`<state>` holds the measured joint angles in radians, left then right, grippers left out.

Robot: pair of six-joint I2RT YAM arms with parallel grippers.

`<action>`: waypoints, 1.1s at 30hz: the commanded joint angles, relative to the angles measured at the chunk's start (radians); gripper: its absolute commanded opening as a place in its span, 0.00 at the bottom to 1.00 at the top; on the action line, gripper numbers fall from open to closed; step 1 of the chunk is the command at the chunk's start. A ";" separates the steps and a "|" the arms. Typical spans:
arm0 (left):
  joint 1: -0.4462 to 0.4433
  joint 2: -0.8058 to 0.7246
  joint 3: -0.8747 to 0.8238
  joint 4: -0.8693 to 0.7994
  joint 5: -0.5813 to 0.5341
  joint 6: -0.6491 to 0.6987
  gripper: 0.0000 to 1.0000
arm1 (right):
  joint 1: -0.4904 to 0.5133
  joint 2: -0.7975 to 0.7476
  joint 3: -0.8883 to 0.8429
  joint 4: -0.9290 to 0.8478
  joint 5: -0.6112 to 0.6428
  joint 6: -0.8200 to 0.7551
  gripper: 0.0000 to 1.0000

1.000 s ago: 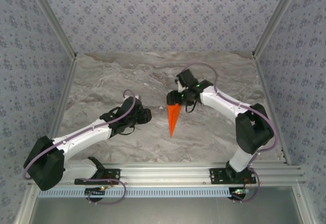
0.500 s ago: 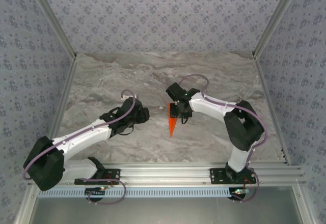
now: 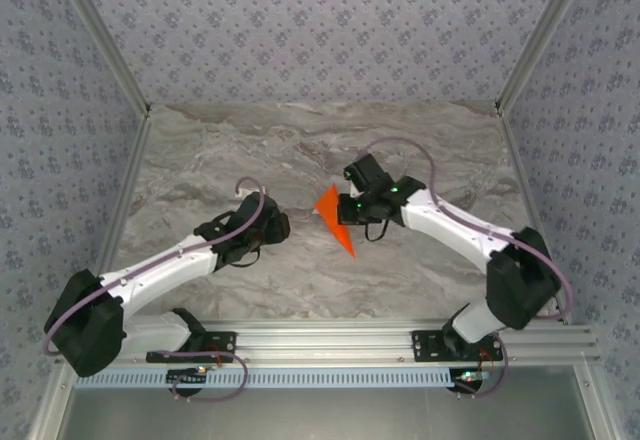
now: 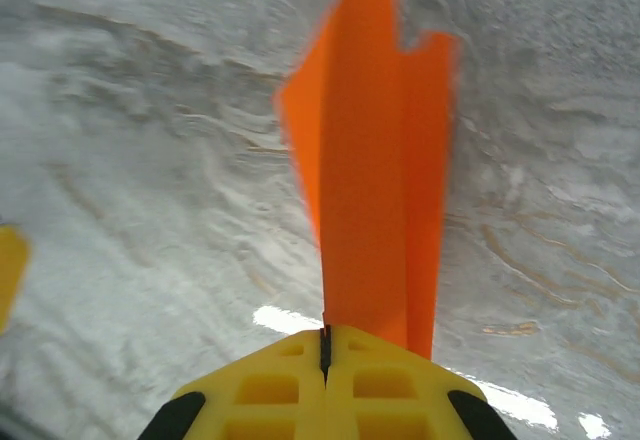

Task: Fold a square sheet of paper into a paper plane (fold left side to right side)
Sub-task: Pick up the paper plane at the center of the table, then place the paper plane at the center of the table, then pick up the paper plane at the center of the table.

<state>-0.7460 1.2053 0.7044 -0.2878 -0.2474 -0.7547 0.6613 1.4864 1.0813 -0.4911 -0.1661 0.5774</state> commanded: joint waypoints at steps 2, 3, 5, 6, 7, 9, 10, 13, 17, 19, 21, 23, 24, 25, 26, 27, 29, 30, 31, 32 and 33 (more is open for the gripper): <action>0.004 -0.036 0.045 -0.036 -0.035 0.016 0.58 | -0.118 0.034 -0.222 0.233 -0.252 -0.019 0.00; 0.006 -0.038 0.045 -0.040 -0.035 0.016 0.58 | -0.149 0.057 -0.259 0.268 -0.279 -0.020 0.00; 0.007 -0.044 0.043 -0.048 -0.035 0.013 0.58 | -0.200 0.079 -0.304 0.276 -0.267 -0.040 0.00; 0.006 -0.049 0.039 -0.051 -0.037 0.010 0.59 | -0.225 0.074 -0.321 0.274 -0.252 -0.053 0.08; 0.005 -0.051 0.038 -0.054 -0.038 0.007 0.59 | -0.242 0.067 -0.331 0.264 -0.238 -0.062 0.16; 0.005 -0.059 0.037 -0.062 -0.047 0.007 0.60 | -0.260 0.025 -0.313 0.182 -0.195 -0.093 0.35; 0.005 -0.063 0.039 -0.067 -0.053 0.008 0.60 | -0.258 0.005 -0.293 0.130 -0.158 -0.113 0.39; 0.006 -0.076 0.037 -0.059 -0.062 0.024 0.63 | -0.227 -0.068 -0.229 -0.016 -0.056 -0.165 0.47; 0.006 -0.096 0.030 -0.032 -0.074 0.043 0.72 | -0.174 -0.128 -0.208 -0.104 -0.040 -0.176 0.54; 0.006 -0.103 0.031 -0.025 -0.079 0.049 0.74 | -0.159 -0.130 -0.227 -0.097 -0.080 -0.158 0.55; 0.008 -0.107 0.035 -0.022 -0.082 0.056 0.74 | -0.146 -0.126 -0.260 -0.055 -0.132 -0.135 0.58; 0.008 -0.107 0.037 -0.020 -0.082 0.060 0.75 | -0.126 -0.116 -0.277 -0.030 -0.149 -0.119 0.60; 0.007 -0.106 0.038 -0.022 -0.081 0.062 0.75 | -0.116 -0.110 -0.278 -0.025 -0.151 -0.117 0.60; 0.007 -0.106 0.037 -0.022 -0.084 0.061 0.75 | -0.111 -0.103 -0.280 -0.023 -0.152 -0.114 0.60; 0.007 -0.106 0.035 -0.021 -0.084 0.061 0.75 | -0.107 -0.093 -0.284 -0.018 -0.156 -0.112 0.60; 0.007 -0.107 0.032 -0.021 -0.085 0.059 0.75 | -0.106 -0.087 -0.288 -0.012 -0.161 -0.109 0.60; 0.007 -0.107 0.028 -0.022 -0.083 0.056 0.75 | -0.104 -0.071 -0.293 0.002 -0.168 -0.103 0.57; 0.007 -0.107 0.027 -0.024 -0.083 0.055 0.75 | -0.104 -0.063 -0.295 0.005 -0.168 -0.100 0.55; 0.008 -0.108 0.025 -0.024 -0.084 0.054 0.75 | -0.102 -0.058 -0.297 0.009 -0.168 -0.097 0.54; 0.007 -0.110 0.024 -0.025 -0.083 0.053 0.75 | -0.101 -0.054 -0.297 0.013 -0.165 -0.094 0.53; 0.007 -0.112 0.023 -0.026 -0.084 0.052 0.75 | -0.099 -0.049 -0.298 0.015 -0.161 -0.093 0.53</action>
<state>-0.7460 1.1133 0.7124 -0.3145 -0.3077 -0.7147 0.5552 1.4235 0.7952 -0.4885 -0.3149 0.4648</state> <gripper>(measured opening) 0.750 0.530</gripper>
